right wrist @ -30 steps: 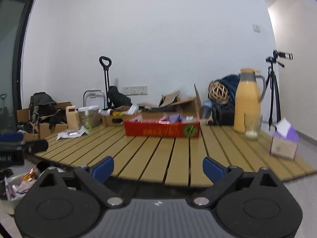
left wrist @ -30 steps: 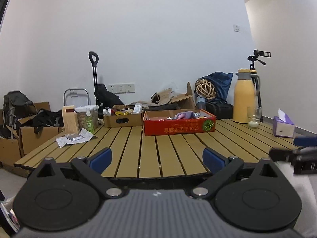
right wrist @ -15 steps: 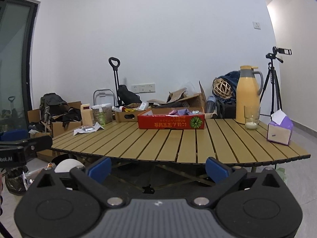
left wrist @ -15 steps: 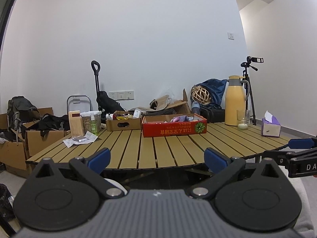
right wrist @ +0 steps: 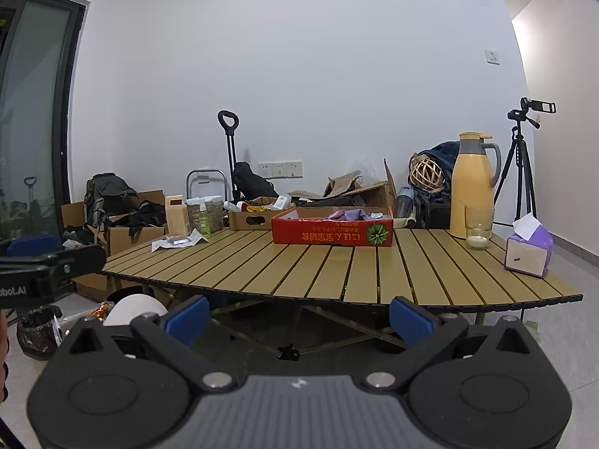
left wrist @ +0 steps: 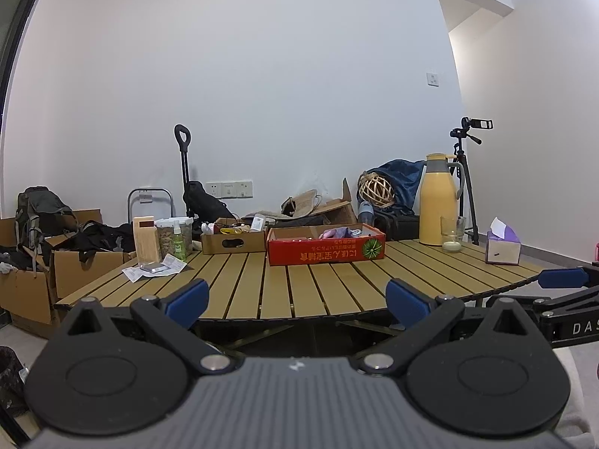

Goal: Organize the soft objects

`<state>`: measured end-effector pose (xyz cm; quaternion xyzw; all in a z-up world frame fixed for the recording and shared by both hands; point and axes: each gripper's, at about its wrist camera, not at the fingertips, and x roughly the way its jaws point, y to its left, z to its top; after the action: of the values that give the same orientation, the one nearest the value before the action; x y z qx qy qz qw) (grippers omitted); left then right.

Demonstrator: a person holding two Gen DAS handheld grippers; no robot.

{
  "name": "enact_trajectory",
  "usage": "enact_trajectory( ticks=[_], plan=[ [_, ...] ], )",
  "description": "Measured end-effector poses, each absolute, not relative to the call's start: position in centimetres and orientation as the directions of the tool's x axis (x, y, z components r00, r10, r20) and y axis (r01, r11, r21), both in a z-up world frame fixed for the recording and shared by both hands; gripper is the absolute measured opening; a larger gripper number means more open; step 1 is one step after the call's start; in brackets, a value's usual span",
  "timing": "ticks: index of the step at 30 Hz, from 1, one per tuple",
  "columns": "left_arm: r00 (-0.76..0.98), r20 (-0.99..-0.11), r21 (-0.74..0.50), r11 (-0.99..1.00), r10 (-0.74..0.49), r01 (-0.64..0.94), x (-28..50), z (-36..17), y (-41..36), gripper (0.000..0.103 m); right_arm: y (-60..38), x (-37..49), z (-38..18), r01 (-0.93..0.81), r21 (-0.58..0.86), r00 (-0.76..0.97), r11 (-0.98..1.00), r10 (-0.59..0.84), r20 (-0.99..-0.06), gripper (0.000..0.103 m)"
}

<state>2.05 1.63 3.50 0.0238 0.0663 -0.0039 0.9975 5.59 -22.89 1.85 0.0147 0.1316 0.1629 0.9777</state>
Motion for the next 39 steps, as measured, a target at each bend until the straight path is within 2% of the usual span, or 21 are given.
enact_trajectory(
  ticks=[39],
  plan=[
    [0.994,-0.110,0.046,0.999,-0.015,0.020,-0.3,3.7,1.6,0.103,-22.7,3.0,1.9,-0.322,0.067,0.918,0.944,0.328,-0.222,0.103]
  ],
)
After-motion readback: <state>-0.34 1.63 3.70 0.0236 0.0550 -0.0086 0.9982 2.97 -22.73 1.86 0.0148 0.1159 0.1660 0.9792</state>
